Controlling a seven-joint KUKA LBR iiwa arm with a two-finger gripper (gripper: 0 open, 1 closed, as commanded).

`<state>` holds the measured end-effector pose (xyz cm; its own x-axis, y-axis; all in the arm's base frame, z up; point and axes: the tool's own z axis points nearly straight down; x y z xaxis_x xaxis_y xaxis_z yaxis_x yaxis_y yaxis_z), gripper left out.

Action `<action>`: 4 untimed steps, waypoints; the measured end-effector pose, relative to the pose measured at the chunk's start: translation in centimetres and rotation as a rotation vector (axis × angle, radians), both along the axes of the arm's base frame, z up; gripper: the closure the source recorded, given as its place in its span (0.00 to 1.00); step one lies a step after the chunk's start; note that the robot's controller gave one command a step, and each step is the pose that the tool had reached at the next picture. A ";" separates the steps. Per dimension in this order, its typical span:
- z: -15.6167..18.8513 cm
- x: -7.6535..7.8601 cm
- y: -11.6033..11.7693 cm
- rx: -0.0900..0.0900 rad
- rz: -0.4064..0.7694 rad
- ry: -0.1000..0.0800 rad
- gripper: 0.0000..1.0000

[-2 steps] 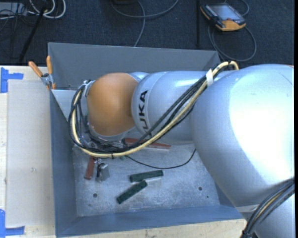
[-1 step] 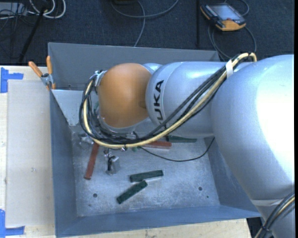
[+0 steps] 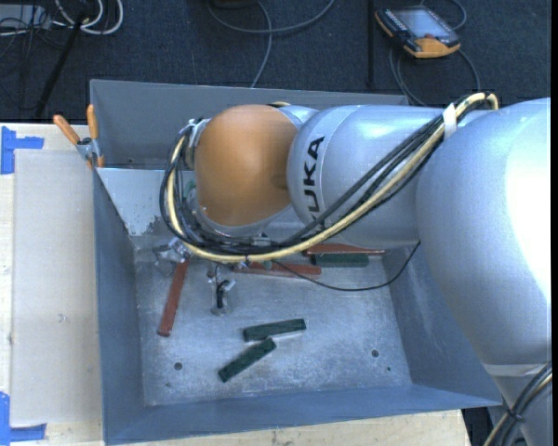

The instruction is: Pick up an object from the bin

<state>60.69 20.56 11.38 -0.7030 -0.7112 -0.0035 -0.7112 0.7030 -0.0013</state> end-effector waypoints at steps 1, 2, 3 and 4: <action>-4.6 0.7 1.9 0.000 0.224 0.004 0.00; -4.6 0.7 1.9 0.000 0.217 0.003 0.00; -4.6 0.7 1.9 0.001 0.216 0.003 1.00; -4.0 0.7 1.9 0.001 0.212 0.002 1.00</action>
Offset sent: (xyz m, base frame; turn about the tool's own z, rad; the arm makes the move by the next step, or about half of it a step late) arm 0.0071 0.0186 -0.0438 -0.2270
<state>61.44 22.42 7.38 -0.5379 -0.8430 -0.0033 -0.8430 0.5379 0.0007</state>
